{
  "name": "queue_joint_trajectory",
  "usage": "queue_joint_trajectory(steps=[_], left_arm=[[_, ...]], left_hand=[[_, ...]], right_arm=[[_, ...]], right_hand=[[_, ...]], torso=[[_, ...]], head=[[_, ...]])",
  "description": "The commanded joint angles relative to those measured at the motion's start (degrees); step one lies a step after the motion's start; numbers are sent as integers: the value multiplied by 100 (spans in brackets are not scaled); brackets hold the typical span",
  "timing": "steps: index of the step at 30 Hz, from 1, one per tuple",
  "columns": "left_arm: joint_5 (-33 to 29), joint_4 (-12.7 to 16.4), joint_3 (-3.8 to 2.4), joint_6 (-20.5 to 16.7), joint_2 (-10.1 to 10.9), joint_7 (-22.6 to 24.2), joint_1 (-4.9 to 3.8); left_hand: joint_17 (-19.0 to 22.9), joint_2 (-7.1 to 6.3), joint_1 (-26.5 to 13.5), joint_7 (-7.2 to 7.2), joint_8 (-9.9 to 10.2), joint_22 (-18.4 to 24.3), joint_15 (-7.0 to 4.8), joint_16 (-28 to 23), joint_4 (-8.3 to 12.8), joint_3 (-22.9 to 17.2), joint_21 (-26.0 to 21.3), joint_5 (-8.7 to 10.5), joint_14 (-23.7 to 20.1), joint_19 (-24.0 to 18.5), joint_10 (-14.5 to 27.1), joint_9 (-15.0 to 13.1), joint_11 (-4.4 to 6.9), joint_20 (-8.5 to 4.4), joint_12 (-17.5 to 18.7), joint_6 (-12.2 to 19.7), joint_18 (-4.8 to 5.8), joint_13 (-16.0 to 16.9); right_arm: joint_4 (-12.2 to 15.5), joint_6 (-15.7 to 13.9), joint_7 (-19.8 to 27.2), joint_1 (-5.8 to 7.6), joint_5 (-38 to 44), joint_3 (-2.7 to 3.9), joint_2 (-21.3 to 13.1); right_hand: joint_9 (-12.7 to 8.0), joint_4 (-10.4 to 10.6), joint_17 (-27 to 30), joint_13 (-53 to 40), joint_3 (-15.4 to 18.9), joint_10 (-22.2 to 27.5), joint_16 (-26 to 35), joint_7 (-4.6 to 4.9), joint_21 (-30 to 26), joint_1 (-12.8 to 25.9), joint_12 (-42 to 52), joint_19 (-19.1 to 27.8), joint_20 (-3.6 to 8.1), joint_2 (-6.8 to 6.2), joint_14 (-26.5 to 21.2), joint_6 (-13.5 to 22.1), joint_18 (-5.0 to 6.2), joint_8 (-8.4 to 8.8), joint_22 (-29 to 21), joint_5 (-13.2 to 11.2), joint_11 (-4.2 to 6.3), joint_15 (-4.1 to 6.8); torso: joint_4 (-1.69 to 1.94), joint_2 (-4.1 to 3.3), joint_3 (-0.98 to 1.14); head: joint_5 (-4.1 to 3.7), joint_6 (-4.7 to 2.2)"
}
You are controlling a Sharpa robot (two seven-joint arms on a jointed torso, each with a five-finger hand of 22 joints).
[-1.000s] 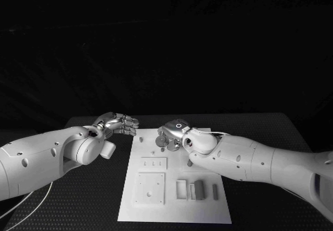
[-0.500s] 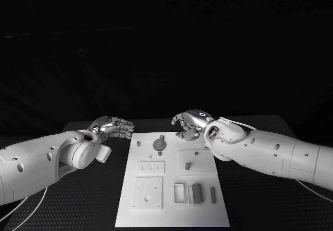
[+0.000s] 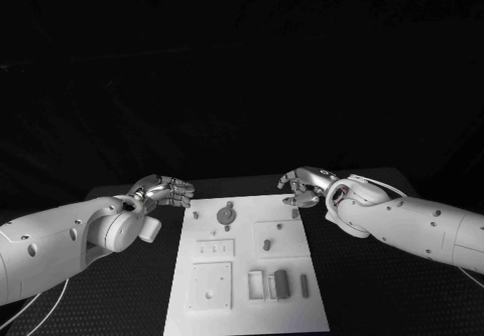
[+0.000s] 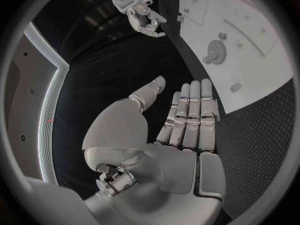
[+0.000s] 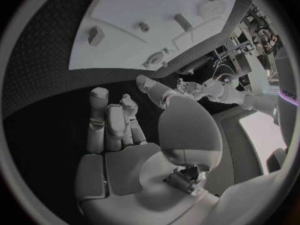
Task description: Assemble the parts on the task board
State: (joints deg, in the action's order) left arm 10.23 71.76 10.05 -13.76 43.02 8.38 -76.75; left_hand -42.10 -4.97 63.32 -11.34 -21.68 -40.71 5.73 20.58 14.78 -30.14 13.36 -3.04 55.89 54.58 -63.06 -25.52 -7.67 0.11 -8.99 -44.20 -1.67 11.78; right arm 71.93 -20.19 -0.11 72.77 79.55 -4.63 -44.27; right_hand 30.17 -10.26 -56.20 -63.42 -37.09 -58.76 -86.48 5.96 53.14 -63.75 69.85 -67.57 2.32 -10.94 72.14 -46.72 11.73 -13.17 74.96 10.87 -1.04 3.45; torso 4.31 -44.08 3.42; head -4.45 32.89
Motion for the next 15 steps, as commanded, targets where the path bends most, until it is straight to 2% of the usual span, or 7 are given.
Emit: queue_joint_trajectory(steps=[1,2,5,11,15], left_arm=[[16,0,-4,117,-3,94,6],[16,-1,-4,119,-4,93,8],[16,-14,-4,130,-18,96,20],[16,-36,-4,149,-22,91,41],[16,-41,-4,158,-21,90,52]], left_hand=[[-8,-4,-54,-29,-33,-6,9,-38,-31,2,-37,12,45,-28,-8,9,-24,1,35,43,-107,7],[-8,-4,-55,-29,-33,-6,9,-39,-31,2,-37,12,45,-28,-8,9,-24,1,35,43,-107,7],[-10,-4,-56,-29,-33,-7,9,-40,-32,3,-38,12,46,-28,-8,10,-24,1,36,44,-107,8],[-13,-3,-59,-30,-33,-8,9,-44,-33,4,-39,12,45,-28,-7,11,-24,1,39,47,-107,9],[-15,-2,-61,-30,-32,-9,9,-47,-34,6,-41,12,45,-29,-5,12,-25,1,41,49,-106,10]], right_arm=[[-116,330,174,-42,-184,0,-18],[-168,360,179,-65,-184,-1,-18],[-324,410,180,-132,-184,-2,-11],[-521,421,174,-254,-182,-4,31],[-596,529,116,-312,-180,-5,53]], right_hand=[[-8,21,13,2,30,231,34,313,-24,-4,22,35,-3,-48,-40,-350,327,7,91,-10,-165,-1],[-10,21,13,2,32,236,36,314,-26,-4,24,39,-5,-54,-44,-346,327,9,92,-9,-166,-2],[-16,22,25,1,39,248,40,318,-30,-2,26,48,-11,-72,-61,-336,327,13,93,-9,-170,-5],[-37,43,71,0,51,288,55,335,-44,9,30,71,-27,-120,-117,-286,327,39,95,-8,-186,-20],[-64,82,102,2,63,333,66,361,-59,31,34,89,-43,-171,-168,-210,327,76,95,-8,-211,-43]], torso=[[-8,2,4],[-9,2,5],[2,-2,-17],[3,-1,-15],[2,-4,-23]], head=[[-34,-2],[-44,0],[-57,17],[-64,45],[-64,59]])
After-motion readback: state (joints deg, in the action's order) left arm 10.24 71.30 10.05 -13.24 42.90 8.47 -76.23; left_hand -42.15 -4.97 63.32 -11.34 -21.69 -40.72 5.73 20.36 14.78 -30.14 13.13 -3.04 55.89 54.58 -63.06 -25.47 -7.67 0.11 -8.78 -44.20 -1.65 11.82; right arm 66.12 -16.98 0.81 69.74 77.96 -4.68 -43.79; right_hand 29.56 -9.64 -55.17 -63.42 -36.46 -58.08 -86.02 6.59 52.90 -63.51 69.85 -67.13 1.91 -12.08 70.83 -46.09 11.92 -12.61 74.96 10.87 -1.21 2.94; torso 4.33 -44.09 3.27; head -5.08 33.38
